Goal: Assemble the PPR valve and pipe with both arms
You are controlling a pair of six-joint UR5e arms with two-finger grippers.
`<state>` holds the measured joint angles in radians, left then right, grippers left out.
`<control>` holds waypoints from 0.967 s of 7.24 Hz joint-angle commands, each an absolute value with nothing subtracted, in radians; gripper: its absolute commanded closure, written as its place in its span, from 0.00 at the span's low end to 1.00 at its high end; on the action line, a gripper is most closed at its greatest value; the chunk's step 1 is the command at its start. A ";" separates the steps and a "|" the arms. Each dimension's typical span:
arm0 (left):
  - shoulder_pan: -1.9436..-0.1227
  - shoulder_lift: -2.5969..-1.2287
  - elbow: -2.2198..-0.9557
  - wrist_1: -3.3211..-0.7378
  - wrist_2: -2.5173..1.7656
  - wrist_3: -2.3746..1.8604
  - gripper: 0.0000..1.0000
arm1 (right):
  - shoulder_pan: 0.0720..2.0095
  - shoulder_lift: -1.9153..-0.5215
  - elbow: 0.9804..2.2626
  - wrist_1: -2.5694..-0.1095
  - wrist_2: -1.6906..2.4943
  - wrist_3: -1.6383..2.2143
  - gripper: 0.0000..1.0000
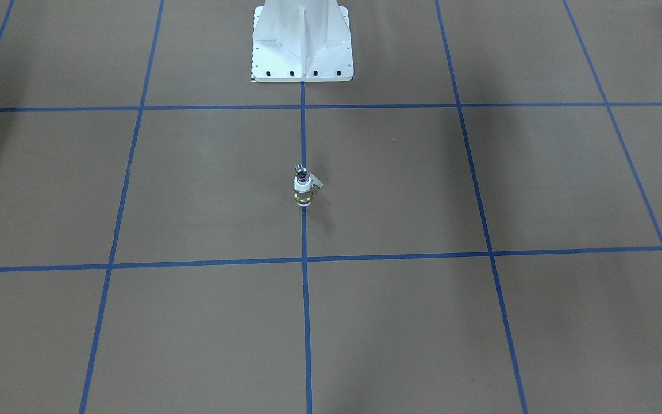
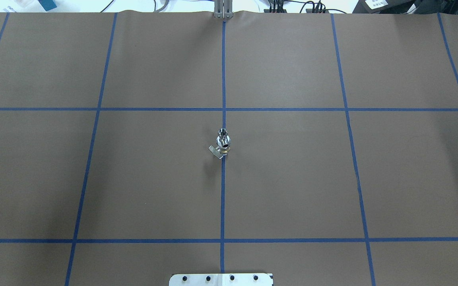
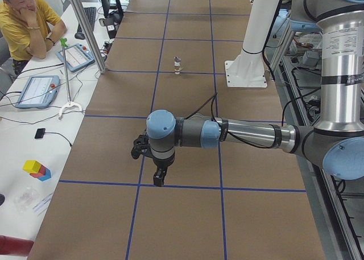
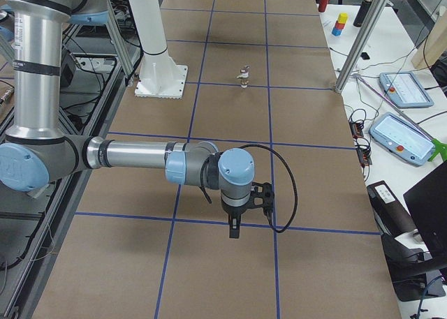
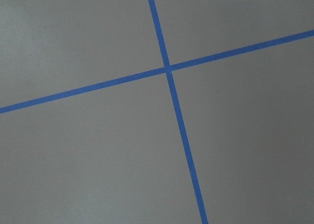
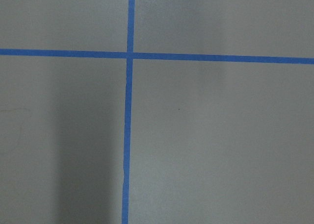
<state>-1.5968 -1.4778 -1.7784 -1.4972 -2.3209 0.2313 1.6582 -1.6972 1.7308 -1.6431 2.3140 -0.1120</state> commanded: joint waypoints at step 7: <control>-1.595 -1.477 -1.773 -1.497 -2.321 0.233 0.00 | 1.657 -1.692 1.727 -1.644 2.322 -0.112 0.00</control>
